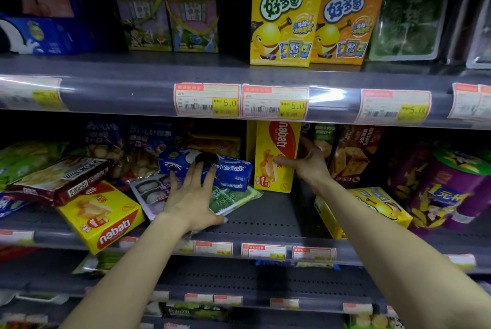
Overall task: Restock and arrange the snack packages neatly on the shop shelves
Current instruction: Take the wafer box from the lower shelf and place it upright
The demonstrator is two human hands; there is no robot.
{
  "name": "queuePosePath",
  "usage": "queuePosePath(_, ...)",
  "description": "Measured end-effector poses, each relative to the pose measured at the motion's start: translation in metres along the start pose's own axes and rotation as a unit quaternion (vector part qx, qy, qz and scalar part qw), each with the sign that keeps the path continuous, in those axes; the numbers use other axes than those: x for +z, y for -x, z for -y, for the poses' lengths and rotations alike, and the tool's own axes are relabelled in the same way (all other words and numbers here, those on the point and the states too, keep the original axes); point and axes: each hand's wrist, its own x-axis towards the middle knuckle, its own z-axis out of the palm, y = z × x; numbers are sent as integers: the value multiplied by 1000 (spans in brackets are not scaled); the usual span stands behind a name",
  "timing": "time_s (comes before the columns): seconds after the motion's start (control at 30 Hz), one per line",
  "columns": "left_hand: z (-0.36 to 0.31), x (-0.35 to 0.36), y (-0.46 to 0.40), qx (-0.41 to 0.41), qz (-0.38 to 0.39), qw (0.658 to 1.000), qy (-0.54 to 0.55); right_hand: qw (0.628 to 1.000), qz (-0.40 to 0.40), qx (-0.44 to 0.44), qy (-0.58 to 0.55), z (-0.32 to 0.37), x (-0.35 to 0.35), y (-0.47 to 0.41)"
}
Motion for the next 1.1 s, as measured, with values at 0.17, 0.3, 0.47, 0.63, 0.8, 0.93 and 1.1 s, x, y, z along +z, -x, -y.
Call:
queuePosePath(0.17, -5, 1, 1, -11, 0, 1000, 25, 996, -40, -38, 64, -1, 13, -2)
queuePosePath(0.3, -6, 6, -2, -19, -15, 999, 32, 990, -68, -61, 104, -7, 17, 1)
queuePosePath(0.47, -6, 11, -3, -17, -24, 999, 28, 985, -52, -67, 153, -4, 22, 2)
queuePosePath(0.63, -4, 12, -4, -11, -25, 999, 29, 981, -49, -57, 178, -9, 31, 9)
queuePosePath(0.8, -5, 10, -2, -9, -19, 999, 37, 970, -42, -54, 232, -12, 33, 7)
queuePosePath(0.93, -5, 9, -1, -11, -12, 999, 37, 956, -54, -54, 283, -9, 31, 9)
queuePosePath(1.1, -4, 8, -2, -7, -2, 999, 36, 960, -60, -89, 260, -8, 29, 13)
